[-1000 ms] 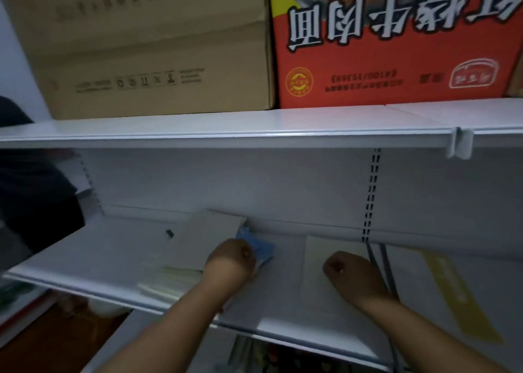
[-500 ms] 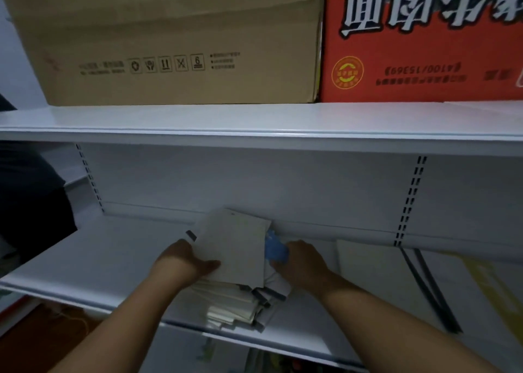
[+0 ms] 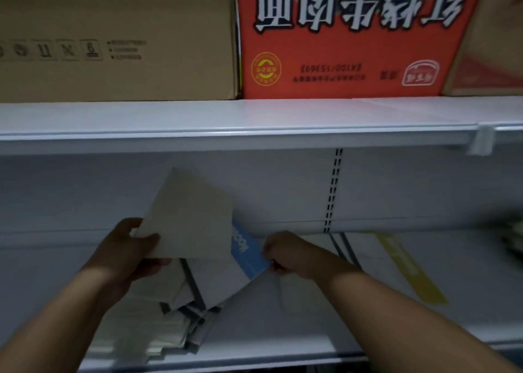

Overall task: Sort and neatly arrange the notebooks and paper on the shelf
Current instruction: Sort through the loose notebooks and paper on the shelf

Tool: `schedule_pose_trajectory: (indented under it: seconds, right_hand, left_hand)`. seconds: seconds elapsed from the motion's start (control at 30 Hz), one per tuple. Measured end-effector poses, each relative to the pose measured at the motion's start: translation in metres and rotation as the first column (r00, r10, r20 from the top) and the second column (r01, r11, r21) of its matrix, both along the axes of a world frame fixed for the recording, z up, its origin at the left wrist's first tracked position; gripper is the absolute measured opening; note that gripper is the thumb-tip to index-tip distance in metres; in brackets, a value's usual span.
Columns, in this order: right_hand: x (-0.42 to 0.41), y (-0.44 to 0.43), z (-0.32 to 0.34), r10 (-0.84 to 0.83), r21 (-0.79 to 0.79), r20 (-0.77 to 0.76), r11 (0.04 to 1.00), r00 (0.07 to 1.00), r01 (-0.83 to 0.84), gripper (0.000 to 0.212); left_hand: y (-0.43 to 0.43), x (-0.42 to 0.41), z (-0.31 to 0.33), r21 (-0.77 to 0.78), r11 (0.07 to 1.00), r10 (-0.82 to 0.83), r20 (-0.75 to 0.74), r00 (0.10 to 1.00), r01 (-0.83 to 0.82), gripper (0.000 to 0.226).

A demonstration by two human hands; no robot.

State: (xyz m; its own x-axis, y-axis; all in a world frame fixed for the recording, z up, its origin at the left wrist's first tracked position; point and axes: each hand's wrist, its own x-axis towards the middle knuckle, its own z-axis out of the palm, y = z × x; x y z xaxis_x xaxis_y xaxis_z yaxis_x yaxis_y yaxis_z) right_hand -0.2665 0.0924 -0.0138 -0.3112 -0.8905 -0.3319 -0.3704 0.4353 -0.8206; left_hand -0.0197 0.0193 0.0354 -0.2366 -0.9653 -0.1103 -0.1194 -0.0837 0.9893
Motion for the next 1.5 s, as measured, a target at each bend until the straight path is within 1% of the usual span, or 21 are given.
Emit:
schedule_pose_trajectory:
  seconds: [0.13, 0.23, 0.3, 0.37, 0.43, 0.47, 0.53, 0.6, 0.67, 0.77, 0.87, 0.9, 1.0, 1.03, 1.1, 1.17, 1.23, 1.3, 1.33, 1.43, 1.5]
  right_hand:
    - [-0.081, 0.065, 0.012, -0.193, -0.107, 0.084, 0.974, 0.978, 0.201, 0.016]
    - [-0.150, 0.127, -0.002, -0.381, -0.156, 0.219, 0.895, 0.898, 0.418, 0.026]
    - [-0.179, 0.161, -0.017, -0.466, -0.128, 0.209, 0.858, 0.859, 0.497, 0.028]
    - [-0.199, 0.181, -0.032, -0.536, -0.070, 0.126, 0.835, 0.835, 0.546, 0.025]
    - [-0.211, 0.187, -0.045, -0.562, -0.031, -0.063, 0.827, 0.825, 0.561, 0.024]
    - [-0.215, 0.187, -0.048, -0.512, 0.012, -0.242, 0.848, 0.824, 0.530, 0.023]
    - [-0.212, 0.185, -0.048, -0.297, 0.153, -0.569, 0.878, 0.767, 0.454, 0.018]
    - [-0.203, 0.179, -0.043, -0.165, 0.227, -0.701, 0.870, 0.693, 0.437, 0.029]
    - [-0.187, 0.165, -0.032, -0.110, 0.190, -0.753, 0.907, 0.648, 0.375, 0.033]
    - [-0.140, 0.124, -0.012, -0.144, -0.018, -0.660, 0.984, 0.737, 0.177, 0.023]
    - [-0.071, 0.082, 0.006, -0.076, -0.219, -0.516, 0.975, 0.853, -0.046, 0.012]
    - [-0.049, 0.068, 0.007, -0.023, -0.242, -0.490, 0.964, 0.871, -0.111, 0.013]
    - [0.006, 0.029, -0.003, 0.081, -0.265, -0.474, 0.937, 0.877, -0.229, 0.023]
    - [0.021, 0.018, -0.009, 0.103, -0.249, -0.482, 0.936, 0.870, -0.248, 0.026]
    - [0.046, 0.000, -0.019, 0.123, -0.199, -0.492, 0.948, 0.862, -0.249, 0.028]
    - [0.064, -0.013, -0.026, 0.114, -0.149, -0.470, 0.967, 0.875, -0.206, 0.031]
    - [0.072, -0.020, -0.033, 0.091, -0.096, -0.455, 0.984, 0.886, -0.151, 0.050]
    - [0.070, -0.026, -0.034, 0.105, -0.049, -0.425, 0.989, 0.899, -0.139, 0.053]
    - [0.067, -0.029, -0.034, 0.120, -0.019, -0.384, 0.990, 0.915, -0.137, 0.054]
    - [0.061, -0.035, -0.028, 0.156, 0.059, -0.247, 0.988, 0.956, -0.146, 0.063]
    - [0.058, -0.035, -0.021, 0.156, 0.066, -0.145, 0.987, 0.977, -0.148, 0.053]
  left_hand:
    - [0.026, -0.062, -0.012, 0.072, 0.995, -0.052, -0.129, 0.990, 0.062, 0.020]
    - [0.049, -0.119, -0.031, 0.097, 0.981, -0.148, -0.175, 0.973, 0.166, 0.015]
    - [0.062, -0.150, -0.049, 0.120, 0.971, -0.184, -0.179, 0.967, 0.207, 0.017]
    - [0.070, -0.174, -0.073, 0.131, 0.973, -0.185, -0.051, 0.982, 0.190, 0.022]
    - [0.073, -0.188, -0.096, 0.094, 0.983, -0.172, 0.186, 0.967, 0.157, 0.027]
    - [0.073, -0.191, -0.104, 0.045, 0.983, -0.182, 0.343, 0.922, 0.177, 0.029]
    - [0.075, -0.189, -0.115, -0.064, 0.956, -0.175, 0.656, 0.734, 0.286, 0.044]
    - [0.077, -0.185, -0.116, -0.166, 0.911, -0.077, 0.830, 0.553, 0.376, 0.068]
    - [0.078, -0.177, -0.108, -0.282, 0.843, 0.004, 0.854, 0.520, 0.457, 0.068]
    - [0.057, -0.145, -0.089, -0.465, 0.721, 0.084, 0.795, 0.601, 0.514, 0.051]
    - [0.015, -0.088, -0.065, -0.607, 0.685, 0.267, 0.723, 0.637, 0.402, 0.039]
    - [0.001, -0.065, -0.059, -0.578, 0.731, 0.309, 0.754, 0.579, 0.363, 0.040]
    - [-0.030, 0.004, -0.059, -0.263, 0.929, 0.207, 0.953, 0.222, 0.262, 0.060]
    - [-0.035, 0.020, -0.063, -0.186, 0.958, 0.147, 0.972, 0.182, 0.218, 0.065]
    - [-0.037, 0.040, -0.073, -0.145, 0.975, 0.112, 0.975, 0.194, 0.168, 0.069]
    - [-0.035, 0.048, -0.075, -0.186, 0.968, 0.156, 0.971, 0.179, 0.169, 0.067]
    - [-0.032, 0.055, -0.070, -0.229, 0.960, 0.203, 0.966, 0.160, 0.160, 0.066]
    - [-0.033, 0.064, -0.061, -0.223, 0.967, 0.194, 0.958, 0.211, 0.121, 0.065]
    - [-0.033, 0.068, -0.057, -0.189, 0.979, 0.158, 0.942, 0.296, 0.080, 0.062]
    - [-0.025, 0.073, -0.045, 0.040, 0.998, 0.009, 0.658, 0.753, -0.047, 0.042]
    - [-0.015, 0.071, -0.037, 0.125, 0.991, -0.003, 0.386, 0.922, -0.049, 0.033]
